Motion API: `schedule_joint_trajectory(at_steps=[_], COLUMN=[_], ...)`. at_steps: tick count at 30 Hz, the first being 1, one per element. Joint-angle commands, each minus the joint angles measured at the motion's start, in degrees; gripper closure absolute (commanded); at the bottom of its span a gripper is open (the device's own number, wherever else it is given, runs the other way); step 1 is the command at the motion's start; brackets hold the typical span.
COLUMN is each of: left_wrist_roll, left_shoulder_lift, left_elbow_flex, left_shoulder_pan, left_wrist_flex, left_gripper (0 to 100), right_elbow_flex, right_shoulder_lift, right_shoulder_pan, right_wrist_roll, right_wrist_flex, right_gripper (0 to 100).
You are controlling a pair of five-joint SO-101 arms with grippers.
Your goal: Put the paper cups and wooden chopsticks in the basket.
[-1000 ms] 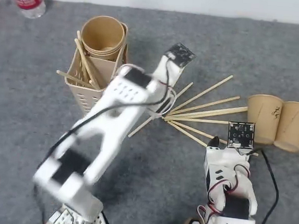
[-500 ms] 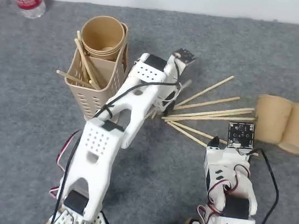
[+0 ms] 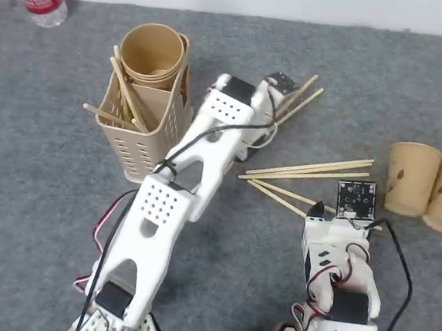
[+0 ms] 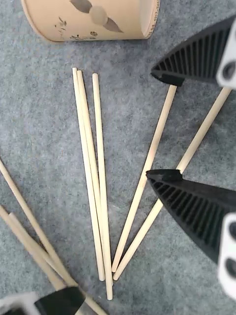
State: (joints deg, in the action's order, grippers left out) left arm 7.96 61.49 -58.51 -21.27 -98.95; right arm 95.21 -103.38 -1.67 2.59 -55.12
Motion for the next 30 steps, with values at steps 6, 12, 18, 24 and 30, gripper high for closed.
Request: schedule_joint_trajectory(at_steps=[6,12,18,24,30], left_wrist_roll=[-3.8,-5.5,-4.9,-4.9,-4.9], left_shoulder_lift=[-7.9,-13.9,-21.8,-30.2,-43.3], left_elbow_flex=[-2.2,0.1,4.8,5.5,19.8], left_shoulder_pan=[-5.2,-5.5,-5.5,-6.2,-10.9], left_wrist_flex=[-1.8,-1.8,-1.8,-1.8,-0.8], left_gripper=[99,99,99,99,99], right_elbow_flex=[0.4,0.4,0.4,0.4,0.4], right_shoulder_lift=[-0.6,-0.6,-0.6,-0.6,-0.6], right_shoulder_pan=[0.4,0.4,0.3,0.3,0.5], right_wrist_roll=[0.8,0.8,0.8,0.8,0.8], right_wrist_flex=[1.3,1.3,1.3,1.3,1.3], right_gripper=[71.4,71.4,71.4,71.4,71.4])
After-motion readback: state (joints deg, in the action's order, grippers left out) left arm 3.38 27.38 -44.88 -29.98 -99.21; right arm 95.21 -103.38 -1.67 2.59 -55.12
